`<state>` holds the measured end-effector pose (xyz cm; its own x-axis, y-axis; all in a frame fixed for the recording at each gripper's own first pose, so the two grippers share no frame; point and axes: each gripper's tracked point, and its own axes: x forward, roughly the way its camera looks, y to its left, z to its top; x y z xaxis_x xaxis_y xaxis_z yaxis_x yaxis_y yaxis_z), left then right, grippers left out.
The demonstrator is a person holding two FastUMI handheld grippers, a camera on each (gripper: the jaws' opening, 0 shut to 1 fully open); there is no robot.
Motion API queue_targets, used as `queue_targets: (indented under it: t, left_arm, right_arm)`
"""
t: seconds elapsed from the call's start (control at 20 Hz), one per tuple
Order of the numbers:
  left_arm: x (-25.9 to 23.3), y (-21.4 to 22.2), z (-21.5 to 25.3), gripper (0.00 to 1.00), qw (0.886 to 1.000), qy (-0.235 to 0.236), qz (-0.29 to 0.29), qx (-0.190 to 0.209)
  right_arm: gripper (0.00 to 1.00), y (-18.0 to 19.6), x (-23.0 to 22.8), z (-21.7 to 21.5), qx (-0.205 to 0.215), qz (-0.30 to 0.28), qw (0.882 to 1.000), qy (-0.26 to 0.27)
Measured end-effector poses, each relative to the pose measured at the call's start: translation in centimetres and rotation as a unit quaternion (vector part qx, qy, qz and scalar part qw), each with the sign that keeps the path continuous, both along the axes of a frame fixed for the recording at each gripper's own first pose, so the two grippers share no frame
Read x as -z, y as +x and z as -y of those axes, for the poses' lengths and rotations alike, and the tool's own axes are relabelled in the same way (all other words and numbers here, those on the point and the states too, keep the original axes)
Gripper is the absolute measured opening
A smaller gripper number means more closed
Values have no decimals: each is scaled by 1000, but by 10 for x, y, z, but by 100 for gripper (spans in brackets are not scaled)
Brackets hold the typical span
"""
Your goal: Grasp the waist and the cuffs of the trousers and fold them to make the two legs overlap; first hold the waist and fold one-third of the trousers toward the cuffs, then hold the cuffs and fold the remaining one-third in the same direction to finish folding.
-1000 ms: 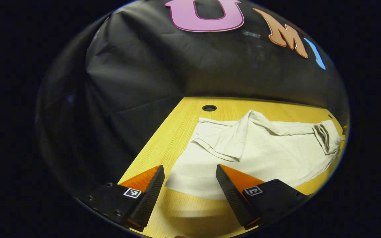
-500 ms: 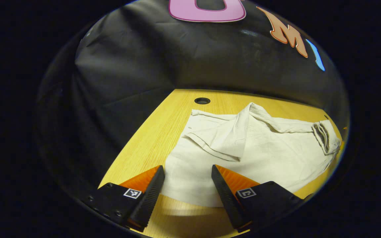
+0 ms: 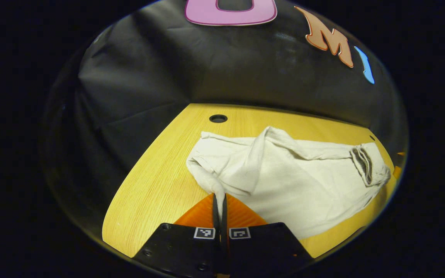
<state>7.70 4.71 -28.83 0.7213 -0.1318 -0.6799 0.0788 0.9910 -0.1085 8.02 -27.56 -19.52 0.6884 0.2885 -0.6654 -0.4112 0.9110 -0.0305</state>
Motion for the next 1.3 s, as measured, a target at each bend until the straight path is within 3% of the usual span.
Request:
queue_targets:
  t: [0.45,0.95,1.3]
  left_arm:
    - [-110,17,90,0,997,-16,80,16]
    - [-188,21,209,0,986,-32,138,86]
    - [-213,20,302,0,977,-53,153,141]
  right_arm:
    - [98,-11,-20,80,23,22,999,27]
    - [98,-37,-29,145,57,32,997,42]
    - [98,-53,-32,185,77,34,995,48]
